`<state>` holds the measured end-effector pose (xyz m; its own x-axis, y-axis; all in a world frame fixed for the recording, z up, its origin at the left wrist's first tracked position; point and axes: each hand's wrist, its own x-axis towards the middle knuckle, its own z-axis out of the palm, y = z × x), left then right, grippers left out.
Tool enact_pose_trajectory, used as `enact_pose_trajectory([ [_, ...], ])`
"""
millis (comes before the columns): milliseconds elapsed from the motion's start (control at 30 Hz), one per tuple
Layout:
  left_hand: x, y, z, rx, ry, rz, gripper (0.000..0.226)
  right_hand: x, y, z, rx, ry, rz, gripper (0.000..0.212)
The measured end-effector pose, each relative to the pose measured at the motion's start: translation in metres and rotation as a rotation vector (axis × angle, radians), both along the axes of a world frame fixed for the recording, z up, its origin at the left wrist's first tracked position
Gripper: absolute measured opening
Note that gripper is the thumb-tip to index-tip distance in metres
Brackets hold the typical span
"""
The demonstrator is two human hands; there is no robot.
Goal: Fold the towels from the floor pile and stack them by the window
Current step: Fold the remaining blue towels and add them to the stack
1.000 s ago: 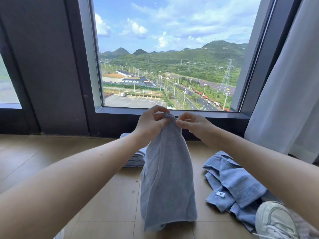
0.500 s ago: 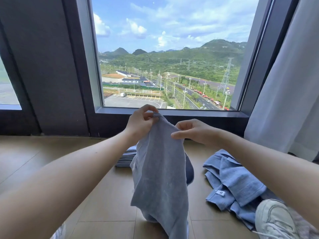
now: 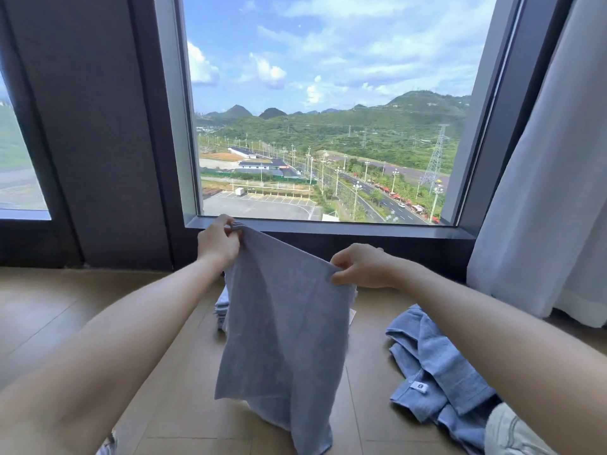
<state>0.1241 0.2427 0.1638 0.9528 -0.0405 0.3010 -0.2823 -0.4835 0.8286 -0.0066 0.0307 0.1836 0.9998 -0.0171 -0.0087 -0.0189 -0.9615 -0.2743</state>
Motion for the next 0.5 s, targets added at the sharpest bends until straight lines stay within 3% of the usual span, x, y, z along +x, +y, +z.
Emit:
enact_pose_trajectory([
  [100,0.009,0.002,-0.002,-0.039,0.046,-0.006,0.020,0.005,-0.002,-0.006,-0.244,0.042,-0.010,0.035],
  [233,0.008,-0.009,-0.001,-0.058,0.052,-0.056,0.013,0.014,-0.010,-0.007,-0.556,0.087,-0.123,0.032],
  [333,0.008,-0.015,0.000,-0.015,0.043,-0.056,0.020,0.016,-0.013,-0.011,-0.665,0.176,-0.182,0.016],
  [433,0.010,-0.016,0.000,-0.046,0.041,-0.027,0.021,0.012,-0.020,-0.014,-0.715,0.263,-0.208,0.024],
  [500,0.013,-0.015,0.001,-0.034,0.036,0.037,0.026,0.006,-0.028,-0.016,-0.727,0.197,-0.130,0.021],
])
